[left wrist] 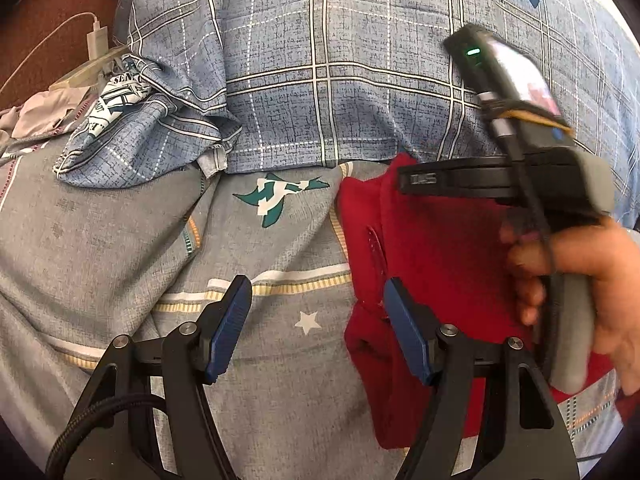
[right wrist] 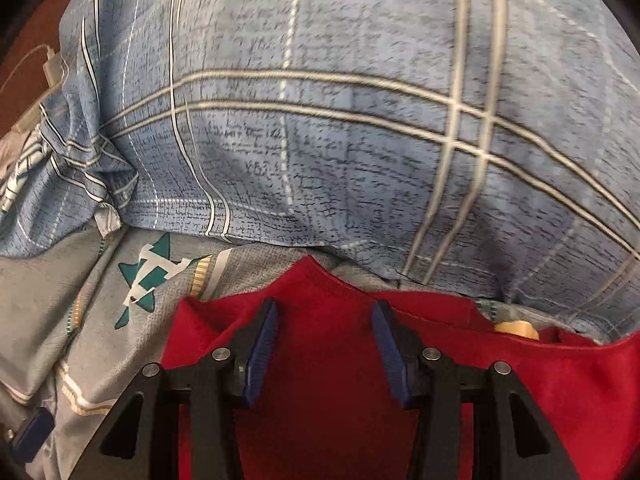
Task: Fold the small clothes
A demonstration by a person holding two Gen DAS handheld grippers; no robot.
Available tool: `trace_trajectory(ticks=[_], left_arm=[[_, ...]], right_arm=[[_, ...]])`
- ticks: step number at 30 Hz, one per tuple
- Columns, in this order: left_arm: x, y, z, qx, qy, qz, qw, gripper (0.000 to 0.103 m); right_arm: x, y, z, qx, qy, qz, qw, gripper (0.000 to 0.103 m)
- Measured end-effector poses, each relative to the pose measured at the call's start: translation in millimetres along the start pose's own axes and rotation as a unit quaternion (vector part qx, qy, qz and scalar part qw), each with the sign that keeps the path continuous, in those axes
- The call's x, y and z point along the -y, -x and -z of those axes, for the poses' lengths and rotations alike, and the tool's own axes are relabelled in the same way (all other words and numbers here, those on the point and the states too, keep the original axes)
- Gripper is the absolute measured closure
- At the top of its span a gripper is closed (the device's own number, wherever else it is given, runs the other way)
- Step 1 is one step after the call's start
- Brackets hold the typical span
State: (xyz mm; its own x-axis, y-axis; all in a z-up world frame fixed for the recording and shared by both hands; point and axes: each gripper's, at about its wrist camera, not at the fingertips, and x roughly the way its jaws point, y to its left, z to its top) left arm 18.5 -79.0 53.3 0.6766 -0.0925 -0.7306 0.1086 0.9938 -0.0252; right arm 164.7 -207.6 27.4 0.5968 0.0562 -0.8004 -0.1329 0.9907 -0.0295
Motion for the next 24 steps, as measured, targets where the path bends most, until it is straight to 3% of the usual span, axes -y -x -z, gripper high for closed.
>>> trace_trajectory(ticks=[4,6,8,12,15,18,23,24], left_arm=[[-7,-1,-1,-0.011,0.019,0.019,0.9996,0.034],[-9,-3,-1,-0.018,0.029,0.025,0.9991,0.034],[-10,-5,0,-0.023,0.035,0.029,0.9987,0.034],[-10,-4,0,-0.024,0.036,0.032,0.9986,0.034],[-11,-4,1,-0.026,0.038,0.037,0.9982,0.034],[-12,-1,2,-0.031,0.041,0.049,0.9975,0.034],[-14,2,7,-0.038,0.042,0.063,0.9964,0.034],[-14,2,6,-0.038,0.042,0.066,0.9962,0.034]], right_arm=[[9,27,14,0.011,-0.007,-0.026,1.0,0.053],[9,33,21,0.009,-0.003,-0.038,0.999,0.035],[4,26,28,-0.012,0.009,-0.039,0.999,0.026],[4,22,28,-0.023,0.003,-0.036,0.999,0.026],[1,33,19,-0.014,-0.009,-0.062,0.998,0.026],[-19,35,10,-0.014,0.02,-0.063,0.998,0.026],[-48,-1,10,-0.067,0.061,-0.038,0.995,0.027],[-50,-1,12,-0.058,0.071,-0.031,0.995,0.038]])
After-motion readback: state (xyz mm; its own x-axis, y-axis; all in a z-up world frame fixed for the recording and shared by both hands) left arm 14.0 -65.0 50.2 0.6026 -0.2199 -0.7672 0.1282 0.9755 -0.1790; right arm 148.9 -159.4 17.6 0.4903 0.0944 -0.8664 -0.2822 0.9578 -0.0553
